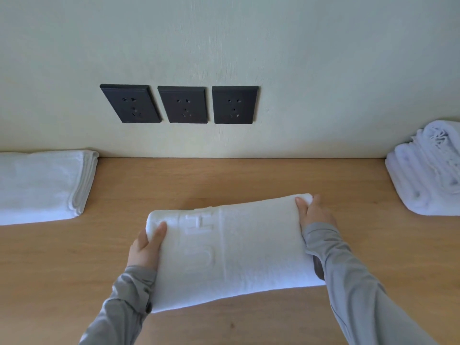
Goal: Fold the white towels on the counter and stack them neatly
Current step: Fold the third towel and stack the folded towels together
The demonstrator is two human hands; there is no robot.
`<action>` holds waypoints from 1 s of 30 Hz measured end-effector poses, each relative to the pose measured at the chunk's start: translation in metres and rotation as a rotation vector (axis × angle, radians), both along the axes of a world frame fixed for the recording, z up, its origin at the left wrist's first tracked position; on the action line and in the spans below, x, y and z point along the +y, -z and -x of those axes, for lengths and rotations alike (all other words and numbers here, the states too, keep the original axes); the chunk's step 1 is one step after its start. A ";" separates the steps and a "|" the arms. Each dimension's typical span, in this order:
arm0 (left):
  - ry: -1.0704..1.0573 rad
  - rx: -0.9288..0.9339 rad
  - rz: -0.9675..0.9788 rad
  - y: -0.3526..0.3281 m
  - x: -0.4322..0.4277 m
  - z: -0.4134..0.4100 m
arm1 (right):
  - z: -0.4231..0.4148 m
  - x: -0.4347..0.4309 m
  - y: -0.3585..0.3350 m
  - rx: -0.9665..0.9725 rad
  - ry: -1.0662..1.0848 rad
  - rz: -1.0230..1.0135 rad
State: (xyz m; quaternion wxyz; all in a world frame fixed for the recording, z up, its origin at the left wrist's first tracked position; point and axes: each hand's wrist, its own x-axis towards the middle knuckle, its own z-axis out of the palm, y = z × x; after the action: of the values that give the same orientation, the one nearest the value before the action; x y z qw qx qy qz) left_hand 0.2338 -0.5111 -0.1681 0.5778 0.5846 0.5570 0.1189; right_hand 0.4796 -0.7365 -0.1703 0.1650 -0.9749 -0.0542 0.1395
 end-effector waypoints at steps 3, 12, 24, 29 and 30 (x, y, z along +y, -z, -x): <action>0.063 0.210 -0.121 -0.004 0.002 -0.007 | -0.003 -0.002 0.005 0.013 0.035 -0.008; 0.478 0.440 -1.081 -0.052 -0.061 -0.031 | 0.022 0.005 -0.035 -0.414 -0.229 -0.047; 0.979 0.511 -0.898 -0.003 -0.090 -0.074 | 0.081 0.036 -0.008 -0.184 -0.832 0.193; 0.915 0.549 -1.033 -0.007 -0.046 -0.010 | 0.058 -0.013 -0.008 -0.212 -0.791 0.173; 0.914 0.567 -1.034 -0.006 -0.040 -0.001 | 0.053 -0.024 -0.007 -0.218 -0.750 0.152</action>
State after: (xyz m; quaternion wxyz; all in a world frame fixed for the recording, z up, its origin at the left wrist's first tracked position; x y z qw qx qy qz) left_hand 0.2344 -0.5516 -0.1617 0.0552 0.9634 0.2590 -0.0415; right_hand 0.4267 -0.7610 -0.1638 0.0232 -0.9060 -0.4130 0.0896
